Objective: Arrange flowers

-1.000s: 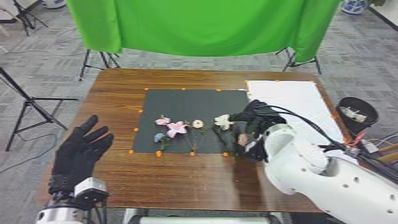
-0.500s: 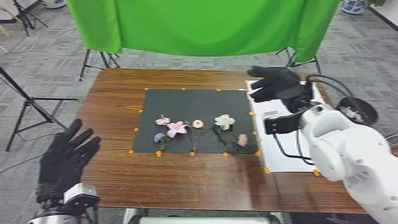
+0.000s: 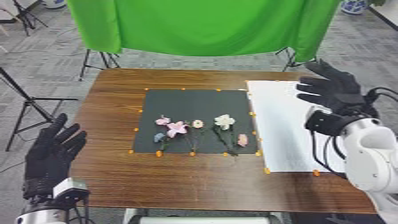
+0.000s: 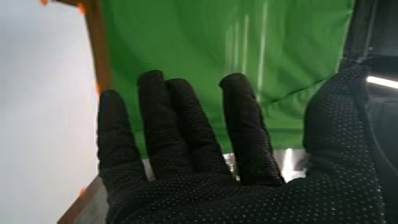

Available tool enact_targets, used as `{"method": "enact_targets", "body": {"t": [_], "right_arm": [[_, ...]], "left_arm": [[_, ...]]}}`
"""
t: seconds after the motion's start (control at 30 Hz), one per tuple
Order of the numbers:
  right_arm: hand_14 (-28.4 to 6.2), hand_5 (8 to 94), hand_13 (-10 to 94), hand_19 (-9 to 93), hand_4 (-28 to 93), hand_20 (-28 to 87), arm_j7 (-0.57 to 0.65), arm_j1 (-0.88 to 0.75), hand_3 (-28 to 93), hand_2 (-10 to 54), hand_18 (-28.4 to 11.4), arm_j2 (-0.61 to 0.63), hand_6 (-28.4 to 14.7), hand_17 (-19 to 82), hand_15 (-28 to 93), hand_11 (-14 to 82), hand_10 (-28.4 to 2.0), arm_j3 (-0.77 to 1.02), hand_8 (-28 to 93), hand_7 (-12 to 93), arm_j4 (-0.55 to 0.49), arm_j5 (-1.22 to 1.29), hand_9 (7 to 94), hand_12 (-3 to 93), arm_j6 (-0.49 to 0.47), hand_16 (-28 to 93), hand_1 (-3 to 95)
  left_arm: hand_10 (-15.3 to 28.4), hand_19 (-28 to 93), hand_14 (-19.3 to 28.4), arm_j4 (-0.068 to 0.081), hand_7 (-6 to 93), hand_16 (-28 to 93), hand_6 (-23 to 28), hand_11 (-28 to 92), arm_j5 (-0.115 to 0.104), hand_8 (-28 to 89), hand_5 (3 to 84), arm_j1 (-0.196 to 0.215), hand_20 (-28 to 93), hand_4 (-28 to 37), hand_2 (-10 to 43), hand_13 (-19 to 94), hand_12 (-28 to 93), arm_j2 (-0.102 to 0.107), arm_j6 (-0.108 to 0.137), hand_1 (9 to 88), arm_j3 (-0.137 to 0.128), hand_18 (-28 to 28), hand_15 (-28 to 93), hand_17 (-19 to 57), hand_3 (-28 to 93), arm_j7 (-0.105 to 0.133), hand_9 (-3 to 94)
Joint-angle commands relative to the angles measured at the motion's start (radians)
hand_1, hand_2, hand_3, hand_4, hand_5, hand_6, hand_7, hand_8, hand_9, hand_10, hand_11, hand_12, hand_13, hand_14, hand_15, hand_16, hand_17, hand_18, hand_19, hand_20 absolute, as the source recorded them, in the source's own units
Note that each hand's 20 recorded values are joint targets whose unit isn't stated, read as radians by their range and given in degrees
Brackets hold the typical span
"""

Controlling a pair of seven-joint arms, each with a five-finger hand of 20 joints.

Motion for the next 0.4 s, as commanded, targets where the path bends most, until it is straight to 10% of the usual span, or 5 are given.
{"method": "enact_targets", "body": {"t": [0.03, 0.07, 0.13, 0.2, 0.4], "right_arm": [[-21.3, 39.0, 35, 41, -26, 15, -0.045, -0.041, 83, 13.7, -23.3, 0.004, 0.0, 11, 29, 10.2, -17.7, 0.004, -11, 13, 0.01, 0.04, 43.4, 13.2, -0.036, 13, 13.2], [-21.3, 38.4, 35, 41, -26, 15, -0.041, -0.053, 83, 13.7, -23.3, -0.001, 0.3, 11, 29, 10.2, -17.7, 0.016, -11, 12, 0.007, 0.044, 43.3, 13.2, -0.043, 13, 13.2], [-21.2, 37.4, 35, 41, -26, 15, -0.038, -0.052, 83, 13.6, -23.5, 0.005, 0.9, 11, 29, 10.0, -17.7, 0.016, -11, 13, 0.007, 0.046, 43.2, 13.2, -0.038, 13, 13.2], [-21.3, 37.1, 35, 41, -26, 15, -0.048, -0.043, 83, 13.6, -23.6, 0.012, 1.0, 11, 29, 9.9, -17.6, 0.008, -11, 13, 0.013, 0.05, 43.1, 13.3, -0.04, 13, 13.2], [-21.2, 37.4, 35, 41, -26, 15, -0.051, -0.024, 83, 13.7, -23.5, 0.016, 1.2, 10, 29, 9.9, -17.7, -0.009, -11, 13, 0.025, 0.063, 43.2, 13.4, -0.048, 14, 13.0]], "left_arm": [[16.2, 42, 18.5, 0.005, 7.8, -8, 5.8, 23, -0.018, -8, 37.6, 0.027, 10, -24.8, 5.6, 15, 11, 0.048, -0.012, 26.9, -0.053, 21.3, 41, -8.8, 64, 0.016, 29.6], [15.7, 42, 18.9, 0.003, 7.6, -8, 5.2, 22, 0.009, -8, 36.7, 0.035, 10, -24.8, 5.6, 15, 11, 0.032, -0.031, 26.9, -0.085, 22.1, 41, -9.0, 63, -0.028, 28.6], [14.9, 42, 20.2, 0.001, 7.5, -7, 4.5, 21, 0.025, -8, 35.5, 0.043, 10, -24.9, 5.6, 15, 11, 0.032, -0.03, 26.9, -0.117, 22.8, 41, -9.2, 63, -0.043, 27.3], [14.5, 41, 20.6, -0.002, 7.3, -7, 3.7, 20, 0.005, -8, 34.4, 0.057, 10, -24.9, 5.5, 15, 11, 0.05, -0.023, 26.6, -0.135, 23.2, 41, -9.5, 62, -0.008, 26.5], [14.9, 41, 22.0, 0.003, 7.7, -6, 3.2, 20, 0.013, -8, 33.7, 0.077, 10, -25.1, 5.3, 17, 13, 0.045, -0.028, 25.9, -0.182, 23.2, 43, -9.9, 61, -0.01, 27.1]]}}
